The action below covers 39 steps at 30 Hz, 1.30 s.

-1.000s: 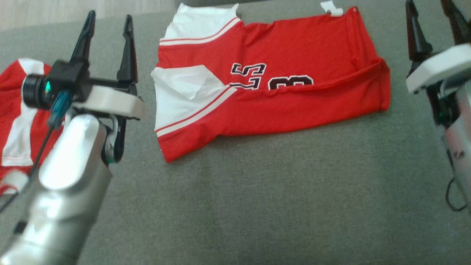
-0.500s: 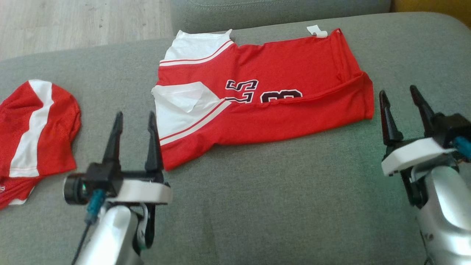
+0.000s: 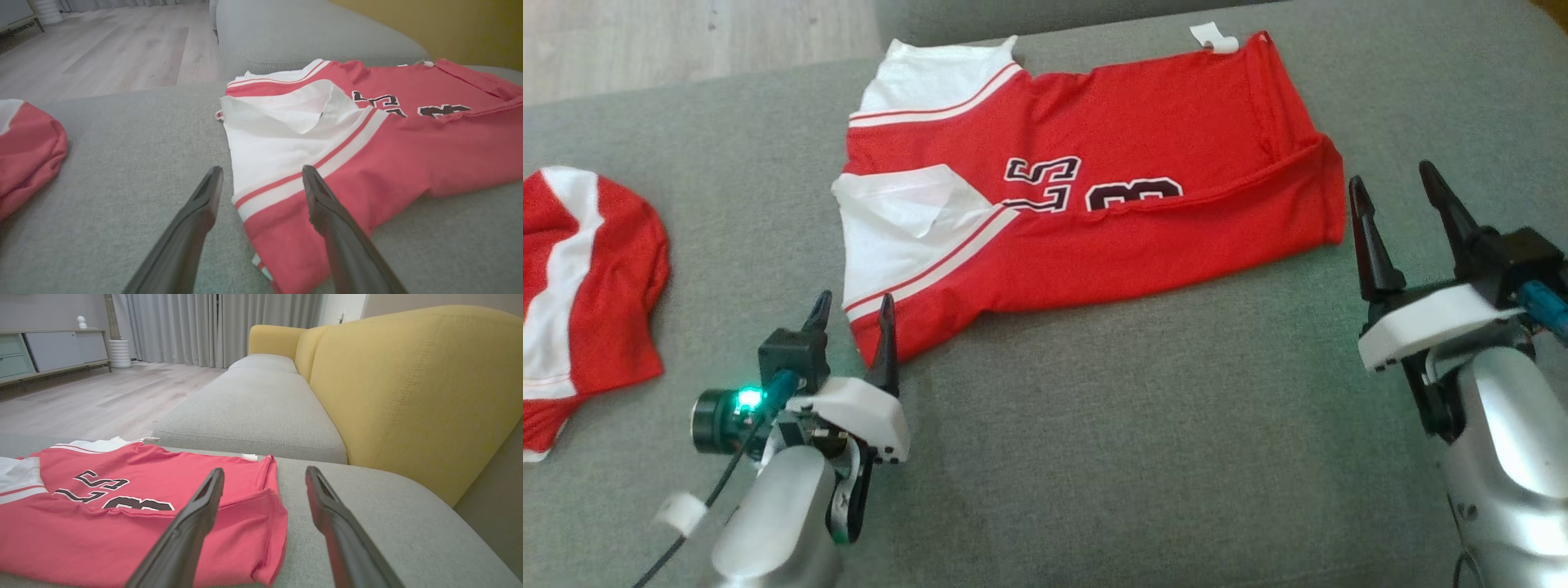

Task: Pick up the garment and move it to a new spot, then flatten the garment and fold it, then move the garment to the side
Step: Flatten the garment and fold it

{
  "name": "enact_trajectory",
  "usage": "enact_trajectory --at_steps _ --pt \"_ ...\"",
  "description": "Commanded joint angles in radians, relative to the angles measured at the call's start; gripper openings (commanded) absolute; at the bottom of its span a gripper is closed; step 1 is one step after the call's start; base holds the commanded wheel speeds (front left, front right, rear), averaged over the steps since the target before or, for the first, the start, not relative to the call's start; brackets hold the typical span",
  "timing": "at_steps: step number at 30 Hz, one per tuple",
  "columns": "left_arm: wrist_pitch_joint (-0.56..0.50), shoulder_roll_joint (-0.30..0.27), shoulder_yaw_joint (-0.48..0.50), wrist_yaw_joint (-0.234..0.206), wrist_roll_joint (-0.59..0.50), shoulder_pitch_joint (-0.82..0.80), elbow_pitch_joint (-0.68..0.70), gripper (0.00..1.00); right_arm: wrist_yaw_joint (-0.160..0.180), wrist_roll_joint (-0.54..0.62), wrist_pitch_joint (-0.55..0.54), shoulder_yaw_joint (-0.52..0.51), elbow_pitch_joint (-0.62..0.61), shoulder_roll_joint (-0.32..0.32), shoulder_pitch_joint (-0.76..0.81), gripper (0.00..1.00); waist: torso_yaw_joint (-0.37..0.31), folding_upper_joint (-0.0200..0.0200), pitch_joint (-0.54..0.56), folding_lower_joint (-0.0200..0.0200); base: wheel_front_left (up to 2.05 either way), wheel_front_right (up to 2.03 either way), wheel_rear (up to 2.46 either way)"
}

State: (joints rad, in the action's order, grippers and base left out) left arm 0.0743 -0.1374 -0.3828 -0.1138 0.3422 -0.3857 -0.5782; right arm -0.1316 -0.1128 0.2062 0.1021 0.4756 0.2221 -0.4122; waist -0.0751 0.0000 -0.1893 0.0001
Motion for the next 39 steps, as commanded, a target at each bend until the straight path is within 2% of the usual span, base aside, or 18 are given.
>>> enact_trajectory --at_steps 1,6,11,12,13,14,19,24,29,30,39 --pt "-0.01 -0.011 0.031 0.0 0.003 -0.039 0.014 1.0 0.001 0.002 -0.001 0.02 -0.036 0.003 -0.041 1.0 -0.007 0.0 -0.007 -0.0001 0.0 0.0 0.0" --pt "-0.114 -0.023 0.006 -0.008 -0.006 -0.054 -0.071 1.0 0.001 -0.003 -0.003 0.038 -0.037 0.005 -0.056 1.0 -0.021 0.0 -0.014 -0.0001 0.0 0.0 0.0" --pt "-0.169 -0.029 -0.016 0.008 -0.005 -0.06 -0.102 1.0 0.001 -0.011 -0.003 0.055 -0.036 0.004 -0.068 1.0 -0.031 0.0 -0.015 -0.0001 0.0 0.0 0.0" --pt "-0.171 -0.031 -0.018 0.006 -0.007 -0.061 -0.103 0.9 0.001 -0.013 -0.003 0.058 -0.035 0.004 -0.07 1.0 -0.033 0.0 -0.015 -0.0001 0.0 0.0 0.0" --pt "-0.172 -0.033 -0.019 0.004 -0.007 -0.062 -0.104 0.49 0.001 -0.014 -0.003 0.061 -0.032 0.004 -0.071 1.0 -0.034 0.0 -0.014 -0.0001 0.0 0.0 0.0" --pt "-0.171 -0.036 -0.019 0.004 -0.007 -0.063 -0.102 0.0 0.001 -0.016 -0.004 0.062 -0.028 0.005 -0.071 1.0 -0.034 0.0 -0.013 -0.0001 0.0 0.0 0.0" --pt "-0.09 -0.052 0.001 -0.023 -0.014 -0.081 -0.059 0.0 0.001 -0.004 -0.072 0.042 0.036 -0.001 -0.082 1.0 -0.029 0.0 -0.013 -0.0001 0.0 0.0 0.0" --pt "0.011 -0.068 0.007 -0.044 -0.037 -0.108 0.001 0.0 0.001 0.019 -0.187 -0.045 0.141 -0.046 -0.12 1.0 -0.011 0.0 -0.025 -0.0001 0.0 0.0 0.0" --pt "0.056 -0.074 -0.013 -0.027 -0.057 -0.136 0.043 0.0 0.001 0.017 -0.262 -0.108 0.231 -0.096 -0.174 1.0 0.009 0.0 -0.043 -0.0001 0.0 0.0 0.0" --pt "0.062 -0.076 -0.028 -0.013 -0.064 -0.149 0.054 0.0 0.001 0.001 -0.294 -0.138 0.279 -0.116 -0.203 1.0 0.018 0.0 -0.053 -0.0001 0.0 0.0 0.0" --pt "0.062 -0.071 -0.074 0.007 -0.09 -0.19 0.074 0.0 0.001 0.044 -0.352 -0.246 0.445 -0.145 -0.302 1.0 0.051 0.0 -0.087 -0.0001 0.0 0.0 0.0"
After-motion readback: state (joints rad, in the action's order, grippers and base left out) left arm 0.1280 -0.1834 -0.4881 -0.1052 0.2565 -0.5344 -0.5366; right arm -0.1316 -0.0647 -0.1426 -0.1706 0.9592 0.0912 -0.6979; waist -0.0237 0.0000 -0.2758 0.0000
